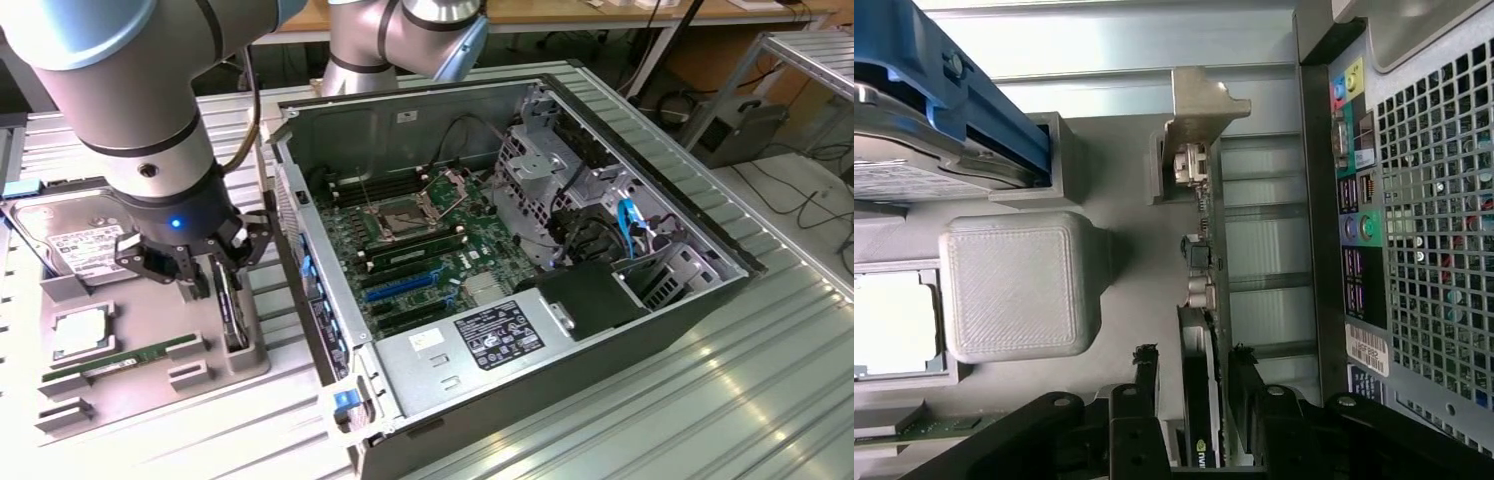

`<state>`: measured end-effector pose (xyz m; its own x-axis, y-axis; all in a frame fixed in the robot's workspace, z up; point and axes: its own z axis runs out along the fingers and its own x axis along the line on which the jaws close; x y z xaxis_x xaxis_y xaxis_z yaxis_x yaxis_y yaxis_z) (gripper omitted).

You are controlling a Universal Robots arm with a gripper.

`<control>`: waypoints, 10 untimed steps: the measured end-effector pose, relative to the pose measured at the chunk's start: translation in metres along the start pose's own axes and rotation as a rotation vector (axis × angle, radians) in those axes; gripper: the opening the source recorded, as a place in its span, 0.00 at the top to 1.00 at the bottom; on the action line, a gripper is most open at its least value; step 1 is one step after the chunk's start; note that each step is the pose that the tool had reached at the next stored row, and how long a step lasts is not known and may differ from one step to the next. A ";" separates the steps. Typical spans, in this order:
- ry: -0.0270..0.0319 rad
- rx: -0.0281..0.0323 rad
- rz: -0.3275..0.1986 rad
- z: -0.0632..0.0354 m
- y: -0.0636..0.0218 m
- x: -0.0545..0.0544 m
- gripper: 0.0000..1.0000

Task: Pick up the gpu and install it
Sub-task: 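Pick up the gpu and move the gpu toward the slot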

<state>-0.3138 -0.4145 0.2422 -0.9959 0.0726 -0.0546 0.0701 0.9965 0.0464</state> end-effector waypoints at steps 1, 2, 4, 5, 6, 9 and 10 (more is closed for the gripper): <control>0.0001 0.0002 0.000 -0.0001 0.0000 0.000 0.66; 0.0001 0.0002 0.000 -0.0001 0.0000 0.000 0.66; 0.0002 0.0001 0.000 -0.0001 0.0000 0.000 0.73; 0.0002 0.0002 0.000 -0.0001 0.0000 0.000 0.73; 0.0001 0.0002 0.000 -0.0001 0.0000 0.000 0.73; 0.0013 -0.0002 -0.007 0.0000 0.0000 0.000 0.73; 0.0021 -0.0005 -0.013 0.0001 0.0000 -0.001 0.73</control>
<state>-0.3132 -0.4145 0.2422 -0.9968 0.0598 -0.0531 0.0574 0.9973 0.0462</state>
